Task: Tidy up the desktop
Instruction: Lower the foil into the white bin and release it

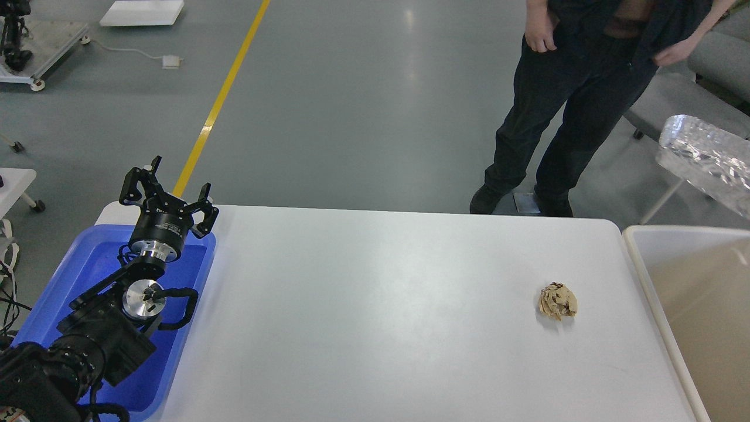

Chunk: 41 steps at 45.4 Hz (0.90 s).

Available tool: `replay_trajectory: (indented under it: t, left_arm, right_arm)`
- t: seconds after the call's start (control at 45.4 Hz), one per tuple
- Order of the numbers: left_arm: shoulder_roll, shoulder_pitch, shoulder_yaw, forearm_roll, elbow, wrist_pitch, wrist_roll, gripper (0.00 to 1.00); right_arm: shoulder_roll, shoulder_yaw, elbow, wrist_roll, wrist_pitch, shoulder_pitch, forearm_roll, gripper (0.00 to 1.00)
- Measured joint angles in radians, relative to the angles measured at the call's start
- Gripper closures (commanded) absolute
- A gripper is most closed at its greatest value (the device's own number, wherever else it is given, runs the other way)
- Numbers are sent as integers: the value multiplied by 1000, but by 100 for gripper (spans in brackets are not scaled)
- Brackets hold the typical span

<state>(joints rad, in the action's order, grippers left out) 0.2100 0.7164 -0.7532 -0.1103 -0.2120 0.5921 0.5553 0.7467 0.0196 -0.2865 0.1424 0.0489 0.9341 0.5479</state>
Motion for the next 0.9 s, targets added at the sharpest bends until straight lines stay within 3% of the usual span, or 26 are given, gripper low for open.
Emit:
replay_trajectory:
  t: [0.132, 0.308, 0.639, 0.903]
  left_arm:
    - [0, 0, 0, 0, 0, 0, 0, 0]
    - [0, 0, 0, 0, 0, 0, 0, 0]
    - [0, 0, 0, 0, 0, -1, 0, 0]
    - [0, 0, 0, 0, 0, -1, 0, 0]
  right_arm:
    - [-74, -8, 135, -29, -23, -54, -89, 100]
    - [-154, -12, 231, -106, -83, -113, -240, 100]
    - [-241, -32, 286, -259, -190, -180, -481, 100]
    - [-264, -85, 295, -315, -229, -238, -553, 100]
